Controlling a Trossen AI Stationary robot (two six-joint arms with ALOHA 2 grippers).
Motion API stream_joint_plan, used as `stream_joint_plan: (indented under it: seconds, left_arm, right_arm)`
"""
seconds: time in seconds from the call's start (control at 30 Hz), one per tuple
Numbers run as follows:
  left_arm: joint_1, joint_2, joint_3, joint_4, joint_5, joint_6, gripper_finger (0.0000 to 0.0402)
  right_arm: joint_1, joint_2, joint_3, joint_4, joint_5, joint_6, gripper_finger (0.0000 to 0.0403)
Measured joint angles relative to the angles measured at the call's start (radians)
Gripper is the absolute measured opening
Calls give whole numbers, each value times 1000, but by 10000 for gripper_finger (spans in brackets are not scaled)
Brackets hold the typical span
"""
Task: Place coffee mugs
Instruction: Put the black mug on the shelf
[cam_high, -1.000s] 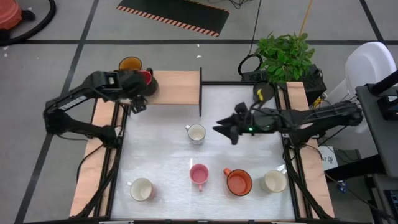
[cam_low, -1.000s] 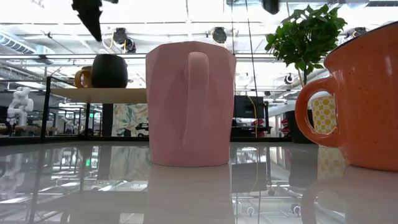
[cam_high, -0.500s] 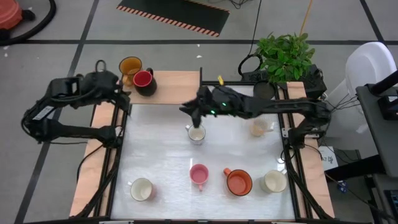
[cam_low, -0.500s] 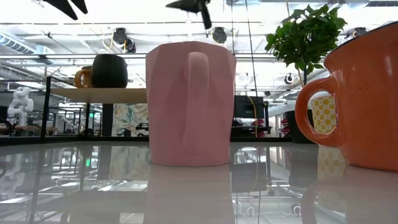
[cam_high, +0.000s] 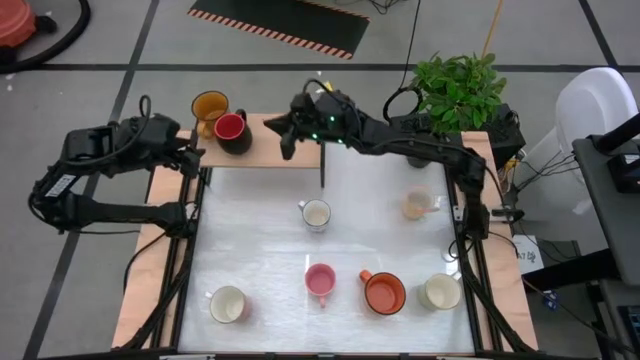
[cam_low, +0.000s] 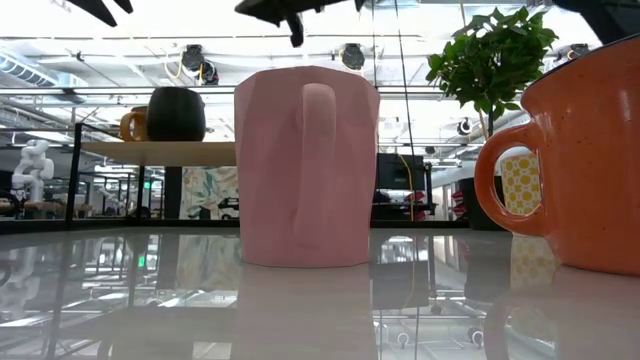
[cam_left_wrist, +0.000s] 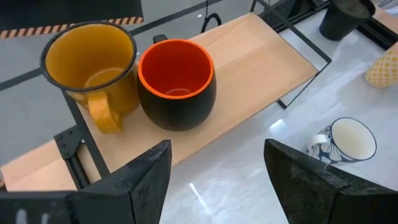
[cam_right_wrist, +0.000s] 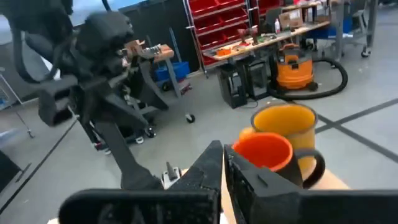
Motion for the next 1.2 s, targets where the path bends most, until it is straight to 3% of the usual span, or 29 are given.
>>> stream_joint_plan:
  seconds: [0.17, 0.63, 1.2]
  left_arm:
    - [0, 0, 0, 48, -28, 29, 257]
    - [0, 30, -33, 78, -90, -66, 257]
    - [0, 89, -35, 134, -90, -92, 257]
  right_arm:
    - [-18, 61, 101, -36, 0, -2, 1]
    - [-98, 158, 105, -21, -158, -121, 0]
    - [-139, 221, 104, 1, -130, -170, 0]
